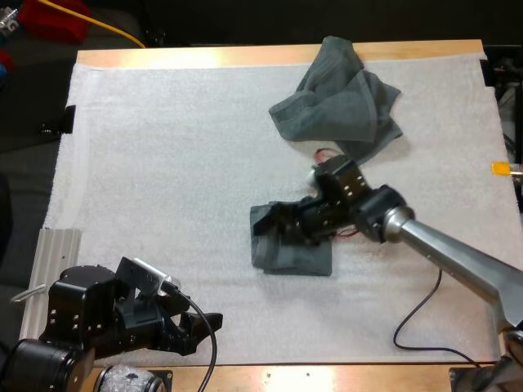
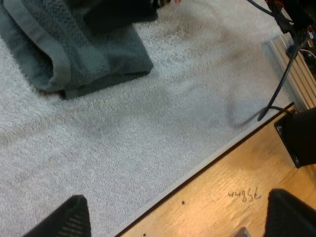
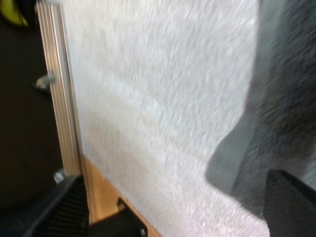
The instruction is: Pick towel from pile, fold and stack
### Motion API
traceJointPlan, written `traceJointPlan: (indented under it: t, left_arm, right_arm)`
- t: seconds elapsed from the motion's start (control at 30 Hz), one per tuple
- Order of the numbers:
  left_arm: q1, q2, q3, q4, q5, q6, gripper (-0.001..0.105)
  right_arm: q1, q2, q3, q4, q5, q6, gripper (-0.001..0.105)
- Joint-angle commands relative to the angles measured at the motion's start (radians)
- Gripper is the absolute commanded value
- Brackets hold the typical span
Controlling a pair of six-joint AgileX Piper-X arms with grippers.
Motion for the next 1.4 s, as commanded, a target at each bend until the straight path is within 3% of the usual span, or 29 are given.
traceJointPlan:
  t: [0.0,0.13,0.77,0.97,1.2,1.37]
  left_arm:
    - [-0.003,-0.006,-0.008,0.002,0.006,0.002,0.070]
    - [-0.003,-0.006,-0.008,0.002,0.006,0.002,0.070]
    - [-0.003,-0.006,-0.008,0.002,0.006,0.002,0.070]
    - [-0.003,-0.006,-0.008,0.002,0.006,0.002,0.070]
    - [-0.003,-0.006,-0.008,0.002,0.006,0.002,0.070]
    - [-0.003,-0.006,-0.008,0.002,0.006,0.002,0.070]
  right_arm:
    - [0.015,-0.009,-0.007,0.000,0.011,-0.010,0.071]
    - [0.041,-0.007,-0.007,0.000,0.059,-0.010,0.071]
    - [0.043,0.030,-0.005,-0.014,0.038,0.000,0.071]
    - [0.043,-0.053,-0.005,0.048,0.162,-0.025,0.071]
    - [0.043,-0.178,-0.005,0.240,0.325,-0.135,0.071]
    - [0.043,-0.263,-0.005,0.344,0.374,-0.199,0.071]
